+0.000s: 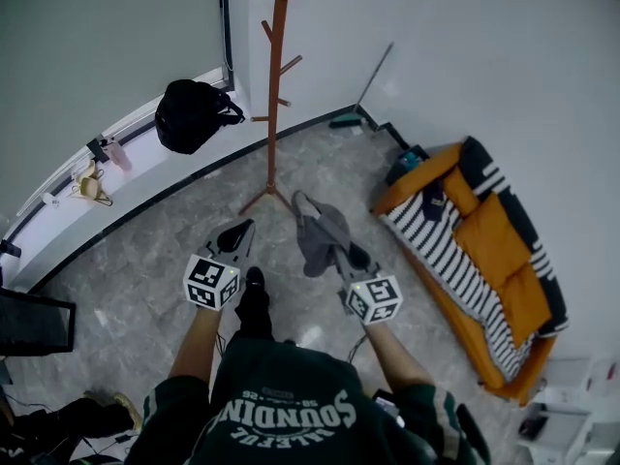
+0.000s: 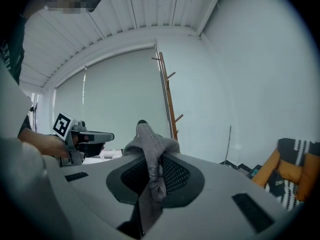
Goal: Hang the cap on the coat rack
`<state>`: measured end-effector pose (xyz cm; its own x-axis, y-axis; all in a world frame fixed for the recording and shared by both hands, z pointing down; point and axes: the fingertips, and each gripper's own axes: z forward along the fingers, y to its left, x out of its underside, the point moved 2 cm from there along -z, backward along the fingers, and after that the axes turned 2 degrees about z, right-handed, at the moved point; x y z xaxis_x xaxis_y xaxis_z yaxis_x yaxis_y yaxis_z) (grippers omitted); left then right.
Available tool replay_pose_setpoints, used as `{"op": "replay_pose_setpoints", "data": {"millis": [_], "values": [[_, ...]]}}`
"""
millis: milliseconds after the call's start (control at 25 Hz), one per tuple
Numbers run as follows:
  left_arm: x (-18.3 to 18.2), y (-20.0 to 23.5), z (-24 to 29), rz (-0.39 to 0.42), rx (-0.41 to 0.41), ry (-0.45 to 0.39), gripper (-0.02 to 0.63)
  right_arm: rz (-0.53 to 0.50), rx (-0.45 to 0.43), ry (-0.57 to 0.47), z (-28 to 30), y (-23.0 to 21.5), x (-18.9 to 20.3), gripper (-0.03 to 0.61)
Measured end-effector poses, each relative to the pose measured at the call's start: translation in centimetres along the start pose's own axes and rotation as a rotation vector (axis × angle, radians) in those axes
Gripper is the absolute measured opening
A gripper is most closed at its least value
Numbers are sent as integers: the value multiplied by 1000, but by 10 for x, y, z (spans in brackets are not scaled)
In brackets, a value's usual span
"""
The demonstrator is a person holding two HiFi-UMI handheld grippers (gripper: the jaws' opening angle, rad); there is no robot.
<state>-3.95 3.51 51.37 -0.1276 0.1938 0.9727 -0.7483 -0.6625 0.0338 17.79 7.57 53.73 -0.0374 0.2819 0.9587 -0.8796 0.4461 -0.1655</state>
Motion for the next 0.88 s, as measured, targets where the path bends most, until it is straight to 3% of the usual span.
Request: {"op": "replay_pose_setpoints", "data": {"millis": [600,880], "values": [[-48,159,97,4,65,1,0,11,64,-8,160,-24,-70,41],[-52,198,125,-6,109,13,0,9,102,1,193,-28,-85,41]]}}
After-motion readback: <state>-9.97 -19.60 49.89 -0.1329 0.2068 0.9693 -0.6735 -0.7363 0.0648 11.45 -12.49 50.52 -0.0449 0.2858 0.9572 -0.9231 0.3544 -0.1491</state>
